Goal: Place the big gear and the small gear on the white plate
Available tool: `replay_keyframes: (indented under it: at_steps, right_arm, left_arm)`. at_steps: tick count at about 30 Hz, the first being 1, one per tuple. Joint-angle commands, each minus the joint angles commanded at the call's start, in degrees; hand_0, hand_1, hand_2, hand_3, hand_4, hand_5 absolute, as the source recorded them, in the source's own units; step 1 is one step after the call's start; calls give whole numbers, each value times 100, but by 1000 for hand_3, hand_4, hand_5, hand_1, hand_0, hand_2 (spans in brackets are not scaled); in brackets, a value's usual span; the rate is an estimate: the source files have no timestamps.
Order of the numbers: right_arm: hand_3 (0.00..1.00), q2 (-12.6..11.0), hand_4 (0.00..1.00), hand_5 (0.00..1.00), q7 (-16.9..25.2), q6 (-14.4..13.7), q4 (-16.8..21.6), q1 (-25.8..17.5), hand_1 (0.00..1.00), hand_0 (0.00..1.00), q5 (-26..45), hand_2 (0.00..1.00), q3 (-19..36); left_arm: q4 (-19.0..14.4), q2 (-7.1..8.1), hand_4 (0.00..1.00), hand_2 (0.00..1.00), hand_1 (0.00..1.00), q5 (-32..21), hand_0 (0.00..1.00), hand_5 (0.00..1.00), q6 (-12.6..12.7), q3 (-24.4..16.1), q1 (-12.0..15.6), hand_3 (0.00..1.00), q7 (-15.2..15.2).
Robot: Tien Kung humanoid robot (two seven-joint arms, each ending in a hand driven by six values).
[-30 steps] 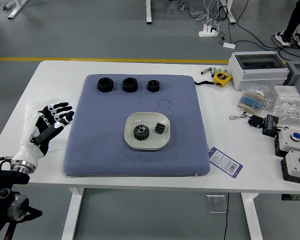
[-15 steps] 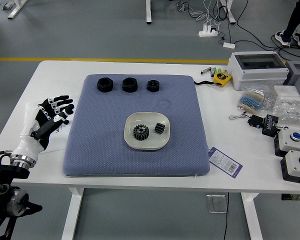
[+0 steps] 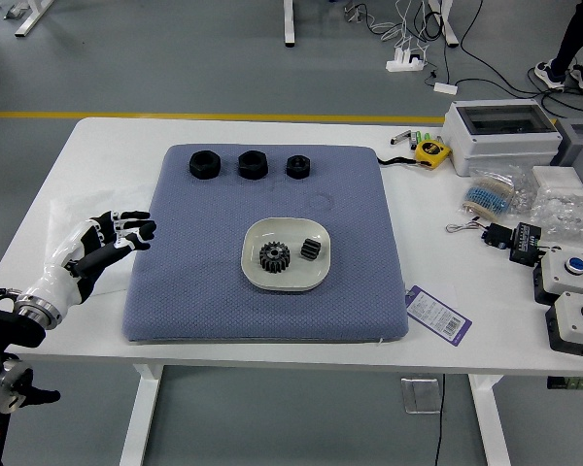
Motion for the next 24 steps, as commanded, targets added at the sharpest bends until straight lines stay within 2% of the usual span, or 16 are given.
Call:
replay_keyframes:
  at_steps: [3, 6, 10, 16, 17, 22, 23, 24]
  right_arm:
    - [570, -2, 775, 709, 7, 4, 1, 5, 644, 654, 17, 725, -14]
    - [570, -2, 775, 709, -1, 4, 1, 5, 643, 654, -7, 725, -7]
    - [570, 3, 775, 709, -15, 3, 0, -5, 643, 654, -33, 725, 8]
    - [569, 9, 775, 708, -37, -4, 1, -16, 643, 654, -97, 725, 36]
    - [570, 10, 775, 706, -40, -4, 1, -17, 643, 654, -107, 725, 39]
    - [570, 12, 775, 706, -36, 0, 2, -20, 643, 654, -88, 725, 28]
    - [570, 13, 775, 707, -34, 0, 2, -22, 643, 654, -81, 724, 25]
    - [570, 14, 775, 707, -35, 1, 2, -26, 643, 654, -80, 724, 25]
  left_arm:
    - [-17, -11, 854, 712, 643, -269, 609, 373, 202, 34, -8, 623, -114]
    - [0, -22, 846, 701, 639, -411, 605, 360, 579, 59, 0, 621, -250]
    - [-5, -28, 846, 701, 639, -575, 605, 360, 807, 74, 37, 621, -358]
    - [-31, -42, 850, 698, 639, -684, 612, 367, 928, 61, 29, 614, -399]
    - [-23, -40, 857, 738, 646, -711, 658, 398, 939, 69, 23, 669, -406]
    - [14, -52, 857, 738, 646, -863, 658, 398, 992, 101, 38, 669, -474]
    - [22, -55, 853, 794, 687, -903, 716, 407, 1000, 107, 44, 726, -490]
    - [34, -56, 853, 794, 687, -977, 716, 407, 1005, 119, 52, 726, -510]
